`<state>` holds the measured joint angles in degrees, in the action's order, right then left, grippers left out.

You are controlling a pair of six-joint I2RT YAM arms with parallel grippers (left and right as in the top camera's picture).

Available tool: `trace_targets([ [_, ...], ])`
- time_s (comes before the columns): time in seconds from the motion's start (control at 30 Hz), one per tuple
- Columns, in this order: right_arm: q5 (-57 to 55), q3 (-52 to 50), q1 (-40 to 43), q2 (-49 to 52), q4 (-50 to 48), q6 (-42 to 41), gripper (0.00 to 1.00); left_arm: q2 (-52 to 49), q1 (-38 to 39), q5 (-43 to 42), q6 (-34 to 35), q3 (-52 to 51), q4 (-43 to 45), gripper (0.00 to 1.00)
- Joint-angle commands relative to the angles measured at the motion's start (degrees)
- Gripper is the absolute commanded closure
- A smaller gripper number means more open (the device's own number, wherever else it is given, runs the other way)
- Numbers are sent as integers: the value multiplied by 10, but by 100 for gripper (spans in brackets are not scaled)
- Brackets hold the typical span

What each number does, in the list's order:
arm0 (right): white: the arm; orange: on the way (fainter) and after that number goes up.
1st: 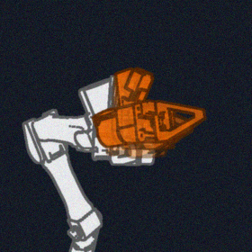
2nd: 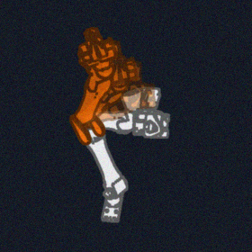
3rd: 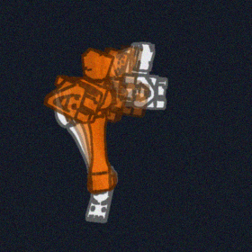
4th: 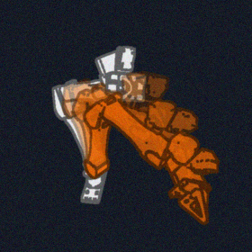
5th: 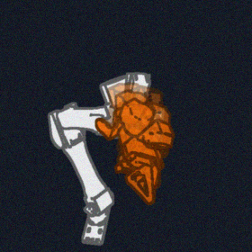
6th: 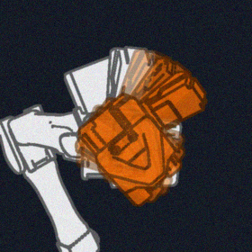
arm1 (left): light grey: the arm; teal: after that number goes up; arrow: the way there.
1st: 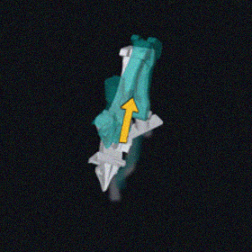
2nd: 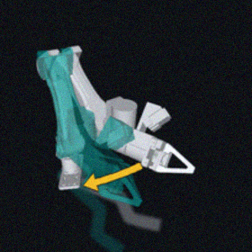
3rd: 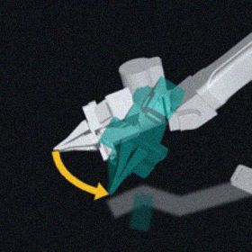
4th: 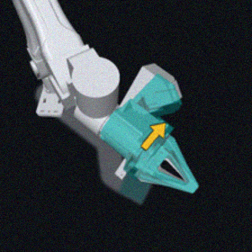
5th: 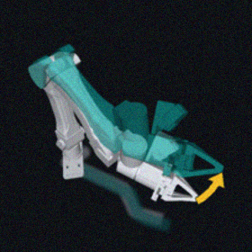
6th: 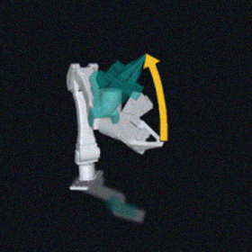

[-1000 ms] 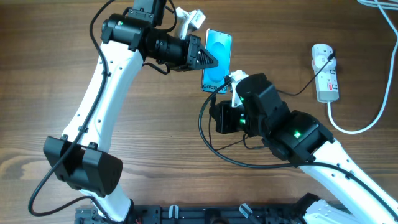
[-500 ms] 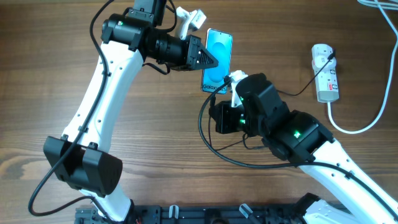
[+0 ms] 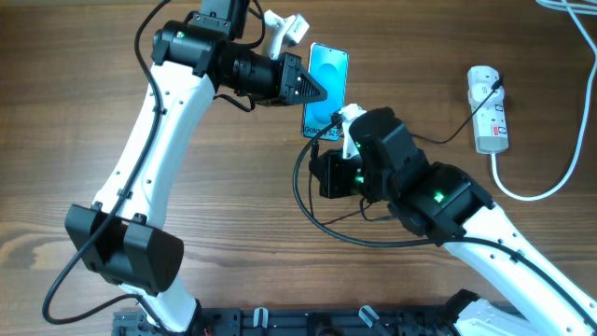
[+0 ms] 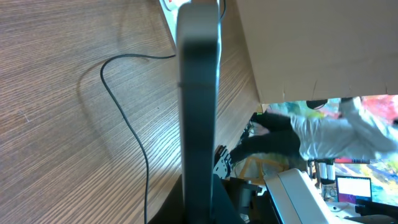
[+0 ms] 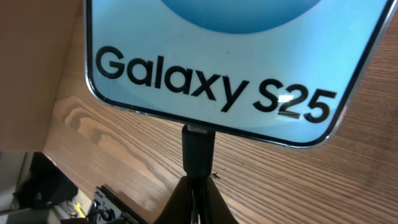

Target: Plug charger to phone and switch on socket

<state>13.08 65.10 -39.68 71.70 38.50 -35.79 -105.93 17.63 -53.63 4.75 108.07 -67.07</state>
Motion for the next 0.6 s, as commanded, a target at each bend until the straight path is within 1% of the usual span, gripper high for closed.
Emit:
trace_targets([
  [0.0, 5, 13, 2, 4, -2, -3, 95, 13, 2, 2, -16, 7, 2, 96],
  [0.1, 5, 13, 2, 4, -1, -3, 95, 13, 2, 28, -16, 7, 2, 96],
  [0.57, 5, 13, 2, 4, -2, -3, 95, 13, 2, 20, -13, 7, 0, 96],
])
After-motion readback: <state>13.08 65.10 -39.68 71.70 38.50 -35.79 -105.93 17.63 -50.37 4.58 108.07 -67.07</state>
